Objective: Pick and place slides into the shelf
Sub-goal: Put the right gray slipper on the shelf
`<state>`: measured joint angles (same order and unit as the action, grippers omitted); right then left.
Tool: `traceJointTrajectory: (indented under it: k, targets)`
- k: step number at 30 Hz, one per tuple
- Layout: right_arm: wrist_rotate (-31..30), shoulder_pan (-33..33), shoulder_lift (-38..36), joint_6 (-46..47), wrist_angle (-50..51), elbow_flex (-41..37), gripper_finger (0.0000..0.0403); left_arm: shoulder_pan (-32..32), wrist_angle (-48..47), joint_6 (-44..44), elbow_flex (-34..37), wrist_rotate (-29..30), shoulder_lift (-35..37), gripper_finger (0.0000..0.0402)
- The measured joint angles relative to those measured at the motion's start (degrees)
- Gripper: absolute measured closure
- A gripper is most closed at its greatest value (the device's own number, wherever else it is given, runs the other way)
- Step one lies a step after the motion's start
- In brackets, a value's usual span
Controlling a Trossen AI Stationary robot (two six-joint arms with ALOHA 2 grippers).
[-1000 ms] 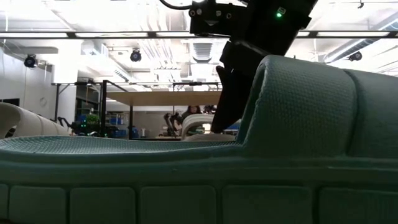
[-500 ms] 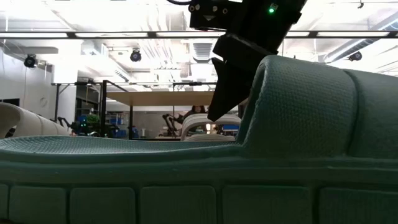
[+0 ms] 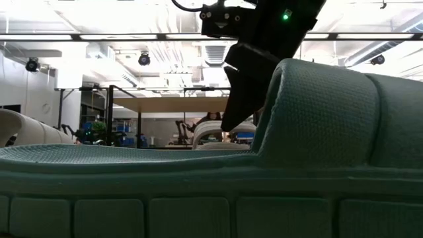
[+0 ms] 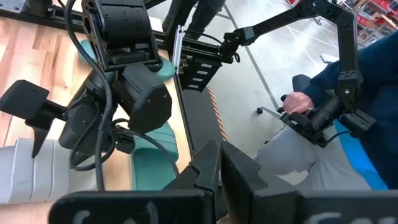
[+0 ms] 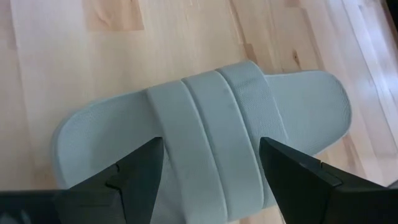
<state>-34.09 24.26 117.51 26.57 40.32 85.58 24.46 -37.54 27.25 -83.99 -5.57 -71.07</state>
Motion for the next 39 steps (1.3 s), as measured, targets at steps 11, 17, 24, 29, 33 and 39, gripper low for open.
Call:
traceJointTrajectory:
  k: [11,17,24,29,33,39]
  targets:
    - [-0.28,-0.15,0.00,0.00,-0.35,-1.17,0.0145,0.01,-0.02,-0.78,0.00,-0.01,0.00,0.0402]
    - [-0.28,-0.19,0.00,0.09,-0.79,-2.27,0.0145,-0.01,-0.04,-1.08,0.00,-0.03,0.00,0.0402]
    - [-0.62,-0.46,0.07,0.43,-1.37,-2.41,0.0145,-0.01,-0.04,-1.06,0.00,-0.01,0.00,0.0402]
    - [-1.14,-0.54,1.40,0.46,-2.69,-2.48,0.0145,0.00,-0.02,-0.91,0.00,-0.03,0.00,0.0402]
    - [-1.38,-0.54,2.81,0.46,-3.33,-2.49,0.0145,0.01,0.02,-0.73,0.00,-0.04,0.00,0.0402]
    - [-4.03,-0.49,3.63,0.87,-3.39,-2.47,0.0149,0.01,0.04,-0.62,0.00,-0.04,0.00,0.0402]
